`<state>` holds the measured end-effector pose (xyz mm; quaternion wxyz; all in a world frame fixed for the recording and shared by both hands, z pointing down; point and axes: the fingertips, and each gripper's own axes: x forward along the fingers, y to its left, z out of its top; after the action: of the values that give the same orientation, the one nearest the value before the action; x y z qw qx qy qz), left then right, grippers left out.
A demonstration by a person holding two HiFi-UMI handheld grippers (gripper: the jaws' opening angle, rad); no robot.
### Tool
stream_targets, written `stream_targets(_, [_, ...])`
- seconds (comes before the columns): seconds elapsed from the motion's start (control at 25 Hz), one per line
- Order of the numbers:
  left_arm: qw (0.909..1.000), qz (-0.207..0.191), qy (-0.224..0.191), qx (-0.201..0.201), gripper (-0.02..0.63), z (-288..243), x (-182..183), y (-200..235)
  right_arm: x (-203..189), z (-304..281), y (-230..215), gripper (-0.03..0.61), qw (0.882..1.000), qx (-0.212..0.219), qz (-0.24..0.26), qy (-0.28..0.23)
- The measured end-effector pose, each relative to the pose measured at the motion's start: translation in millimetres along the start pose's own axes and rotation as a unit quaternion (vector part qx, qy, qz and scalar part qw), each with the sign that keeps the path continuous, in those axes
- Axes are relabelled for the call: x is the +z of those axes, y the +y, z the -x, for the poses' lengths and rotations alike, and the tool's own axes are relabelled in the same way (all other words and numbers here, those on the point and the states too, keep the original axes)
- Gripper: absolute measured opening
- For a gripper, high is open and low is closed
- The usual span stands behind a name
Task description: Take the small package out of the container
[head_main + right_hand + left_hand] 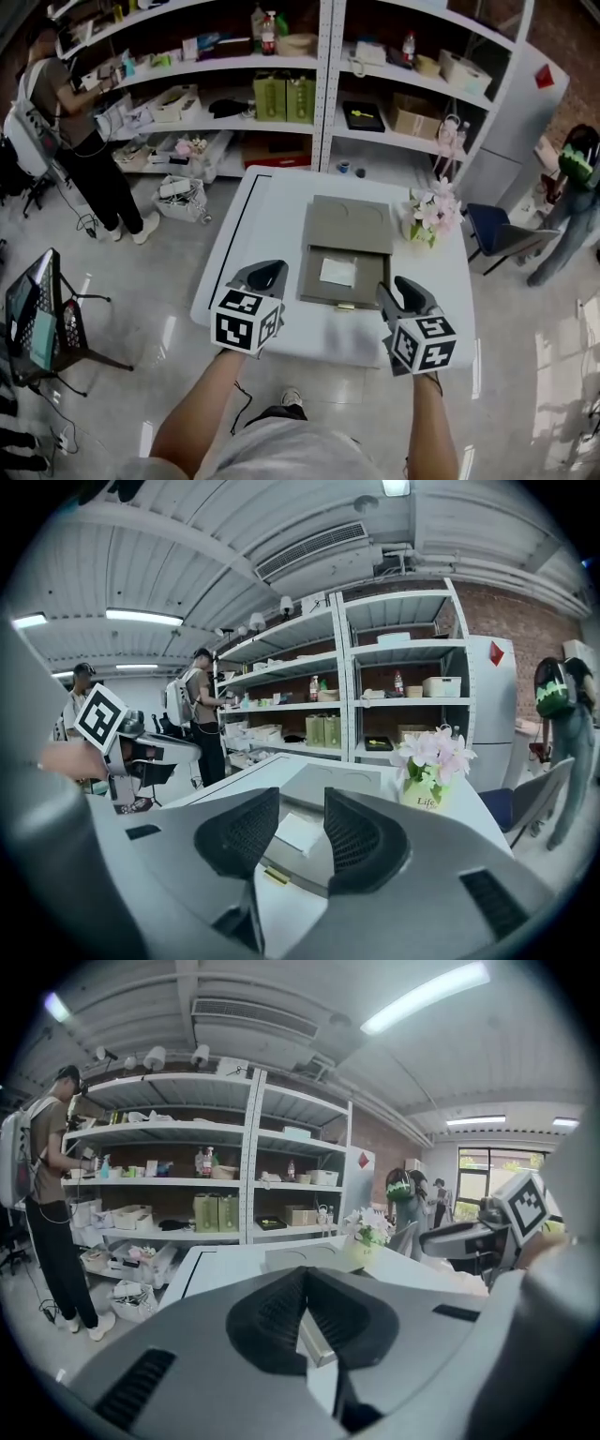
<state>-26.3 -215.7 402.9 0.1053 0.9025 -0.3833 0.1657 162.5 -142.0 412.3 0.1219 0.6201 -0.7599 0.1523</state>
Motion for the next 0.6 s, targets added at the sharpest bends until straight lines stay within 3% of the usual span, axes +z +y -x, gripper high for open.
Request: stream_targets(0.6, [0.9996,0.004,-0.004,-0.027,0.002,-42,9,43,-17,-68,7,0.179,0.997,0.015,0.002,0.075])
